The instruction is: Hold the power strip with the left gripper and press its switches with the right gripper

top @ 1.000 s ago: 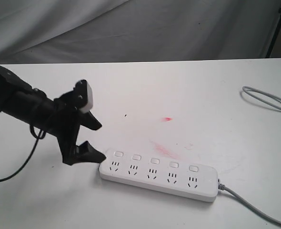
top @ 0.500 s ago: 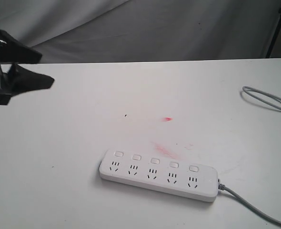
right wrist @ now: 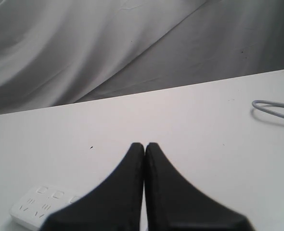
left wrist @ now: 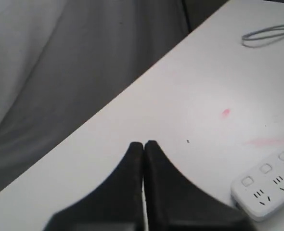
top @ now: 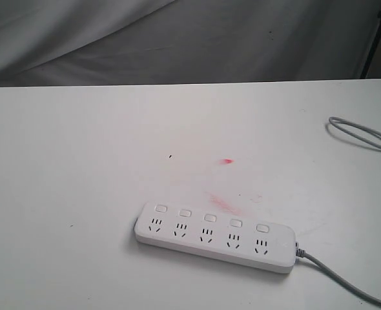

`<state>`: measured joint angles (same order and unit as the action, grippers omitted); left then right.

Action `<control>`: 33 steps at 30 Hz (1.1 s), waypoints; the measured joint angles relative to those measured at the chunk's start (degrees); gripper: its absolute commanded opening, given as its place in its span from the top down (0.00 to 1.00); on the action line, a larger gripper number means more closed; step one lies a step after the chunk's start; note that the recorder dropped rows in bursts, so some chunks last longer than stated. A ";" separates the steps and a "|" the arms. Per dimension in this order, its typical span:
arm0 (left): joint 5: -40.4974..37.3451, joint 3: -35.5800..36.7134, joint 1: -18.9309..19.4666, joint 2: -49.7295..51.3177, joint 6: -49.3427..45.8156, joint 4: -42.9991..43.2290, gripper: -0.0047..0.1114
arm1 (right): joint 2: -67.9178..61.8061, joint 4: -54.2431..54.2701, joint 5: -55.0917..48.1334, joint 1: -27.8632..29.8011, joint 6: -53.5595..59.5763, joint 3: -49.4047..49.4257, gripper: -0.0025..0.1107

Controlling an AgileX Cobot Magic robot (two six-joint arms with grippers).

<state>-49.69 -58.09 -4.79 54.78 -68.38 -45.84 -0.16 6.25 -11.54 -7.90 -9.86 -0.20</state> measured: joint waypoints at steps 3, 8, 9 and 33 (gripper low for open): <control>2.72 0.00 0.00 -7.37 11.37 8.62 0.96 | 0.00 0.00 0.00 0.00 0.00 0.00 0.98; 3.52 1.31 0.00 -22.08 33.03 27.33 0.96 | 0.00 0.00 0.00 0.00 0.00 0.00 0.98; 4.65 2.83 0.00 -25.77 36.10 29.26 0.96 | 0.00 0.00 0.00 0.00 0.00 0.00 0.98; 40.75 49.99 2.09 -50.89 39.42 20.11 0.96 | 0.00 0.00 0.00 0.00 0.00 0.00 0.98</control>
<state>-8.94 -8.10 -2.70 3.89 -28.96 -25.73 -0.16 6.25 -11.54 -7.90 -9.86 -0.20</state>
